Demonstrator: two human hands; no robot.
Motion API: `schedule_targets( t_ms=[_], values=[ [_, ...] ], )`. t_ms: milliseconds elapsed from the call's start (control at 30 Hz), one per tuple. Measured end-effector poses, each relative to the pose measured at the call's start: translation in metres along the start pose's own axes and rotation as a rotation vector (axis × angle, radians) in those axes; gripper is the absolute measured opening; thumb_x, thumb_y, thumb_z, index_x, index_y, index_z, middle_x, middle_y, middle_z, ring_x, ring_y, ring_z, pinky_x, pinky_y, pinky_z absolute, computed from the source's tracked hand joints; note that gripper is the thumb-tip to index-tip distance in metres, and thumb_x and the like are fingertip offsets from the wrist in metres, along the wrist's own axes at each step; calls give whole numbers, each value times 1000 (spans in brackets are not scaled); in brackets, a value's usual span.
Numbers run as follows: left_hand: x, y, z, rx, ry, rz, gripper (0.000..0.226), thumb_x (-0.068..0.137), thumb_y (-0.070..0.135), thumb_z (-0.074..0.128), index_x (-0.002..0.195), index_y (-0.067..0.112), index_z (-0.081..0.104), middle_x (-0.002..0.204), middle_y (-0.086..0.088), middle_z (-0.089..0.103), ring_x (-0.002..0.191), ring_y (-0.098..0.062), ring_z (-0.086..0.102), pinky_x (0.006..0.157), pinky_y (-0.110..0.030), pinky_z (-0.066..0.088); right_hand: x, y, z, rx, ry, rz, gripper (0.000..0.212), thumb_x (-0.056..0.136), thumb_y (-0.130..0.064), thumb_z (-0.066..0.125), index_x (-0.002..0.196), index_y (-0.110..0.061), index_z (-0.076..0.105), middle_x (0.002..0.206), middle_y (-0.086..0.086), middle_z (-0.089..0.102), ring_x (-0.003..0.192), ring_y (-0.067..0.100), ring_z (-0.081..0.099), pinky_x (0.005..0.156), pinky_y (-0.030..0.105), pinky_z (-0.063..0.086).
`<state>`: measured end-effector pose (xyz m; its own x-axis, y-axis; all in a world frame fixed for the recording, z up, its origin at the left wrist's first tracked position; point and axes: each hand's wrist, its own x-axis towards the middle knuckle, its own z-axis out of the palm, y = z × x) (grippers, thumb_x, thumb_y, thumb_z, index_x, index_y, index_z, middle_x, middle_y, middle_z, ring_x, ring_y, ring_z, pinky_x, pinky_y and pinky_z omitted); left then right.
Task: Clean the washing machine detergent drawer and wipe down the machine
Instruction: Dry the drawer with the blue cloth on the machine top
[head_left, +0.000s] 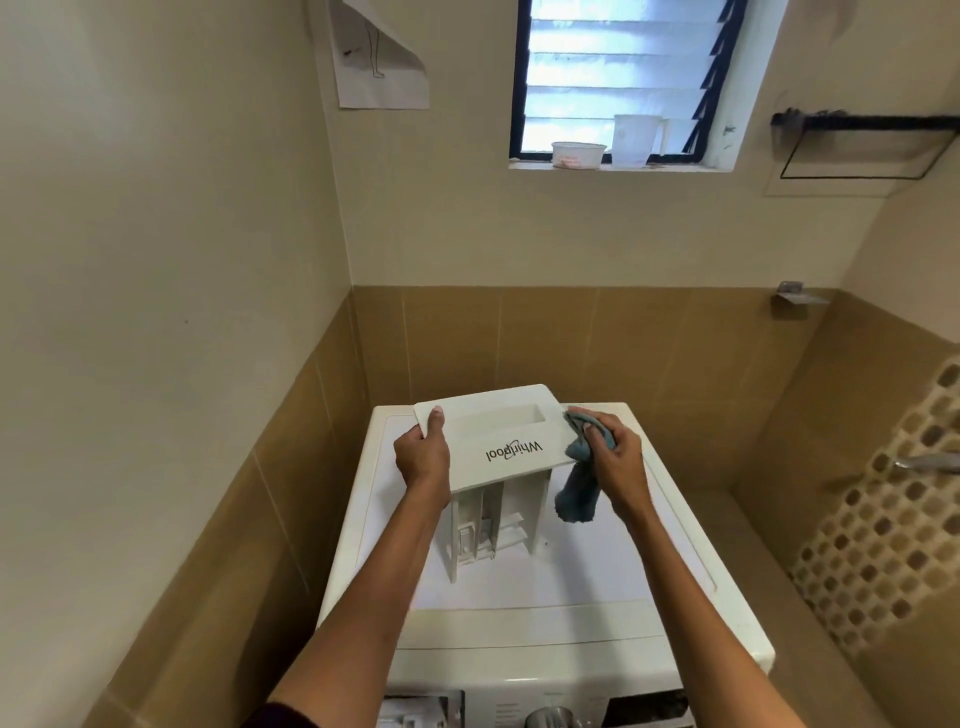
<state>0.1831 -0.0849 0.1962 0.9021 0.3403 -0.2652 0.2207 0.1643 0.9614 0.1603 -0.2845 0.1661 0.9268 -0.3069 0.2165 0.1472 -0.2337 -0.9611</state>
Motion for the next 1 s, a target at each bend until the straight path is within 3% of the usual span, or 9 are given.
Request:
schedule_targets(
  t_ms=[133, 267, 333, 500, 633, 700, 767, 867, 1000],
  values=[
    [7, 2, -5, -39, 7, -40, 18, 94, 31, 51, 96, 13, 52, 111, -13, 64, 94, -29, 64, 70, -29, 52, -5, -2, 10, 27, 40, -16, 39, 82, -23, 49, 115, -5, 60, 110, 7, 61, 99, 21, 59, 86, 23, 49],
    [11, 7, -17, -123, 52, -133, 31, 93, 35, 53, 108, 9, 55, 111, -12, 65, 94, -29, 64, 63, -30, 51, 2, 16, 16, 1, 93, 79, 26, 96, -8, 45, 118, -6, 60, 117, 14, 62, 108, 30, 59, 98, 43, 48],
    [13, 13, -27, -164, 58, -183, 31, 92, 38, 53, 107, 11, 54, 99, -9, 64, 83, -26, 62, 54, -26, 47, 3, 23, 15, 29, 135, 128, 28, 97, -6, 43, 120, 0, 59, 118, 16, 60, 108, 30, 57, 98, 41, 48],
    [24, 36, -57, -244, 10, -254, 33, 94, 45, 46, 105, 15, 53, 73, -3, 56, 61, -18, 54, 32, -20, 45, 0, 47, 10, 419, 293, 458, 18, 93, -2, 46, 104, 1, 60, 82, 17, 62, 79, 36, 60, 59, 27, 50],
    [26, 51, -73, -407, 6, -362, 28, 92, 41, 52, 82, 14, 48, 71, -2, 51, 55, -16, 53, 32, -23, 45, -12, 52, 21, 687, 160, 446, 58, 88, -47, 45, 56, -1, 58, 46, 12, 55, 42, 20, 50, 55, 31, 33],
    [29, 47, -76, -584, -11, -435, 27, 88, 39, 59, 88, 12, 54, 65, -2, 59, 40, -16, 59, 26, -21, 41, -17, 33, 31, 814, 73, 455, 49, 78, -58, 52, 69, -11, 64, 55, 7, 61, 44, 15, 54, 50, 24, 41],
    [31, 38, -78, -649, 1, -442, 26, 88, 36, 60, 89, 10, 55, 64, -4, 60, 38, -15, 59, 26, -21, 40, -9, 21, 38, 793, 10, 433, 38, 88, -47, 49, 87, -12, 62, 68, 7, 68, 54, 17, 64, 51, 23, 53],
    [27, 28, -82, -696, -29, -471, 27, 94, 30, 52, 76, 10, 51, 43, -2, 55, 28, -9, 46, 22, -16, 31, 11, 7, 40, 508, -26, 347, 24, 88, -24, 62, 98, -3, 66, 87, 11, 70, 82, 27, 65, 77, 33, 55],
    [27, 6, -86, -634, -99, -507, 39, 99, 18, 32, 61, 14, 38, 26, 2, 38, 16, -7, 28, 21, -14, 18, 23, -9, 34, 219, 42, 251, 5, 84, -12, 66, 84, -8, 67, 78, 9, 67, 75, 24, 61, 62, 21, 50]
  ],
)
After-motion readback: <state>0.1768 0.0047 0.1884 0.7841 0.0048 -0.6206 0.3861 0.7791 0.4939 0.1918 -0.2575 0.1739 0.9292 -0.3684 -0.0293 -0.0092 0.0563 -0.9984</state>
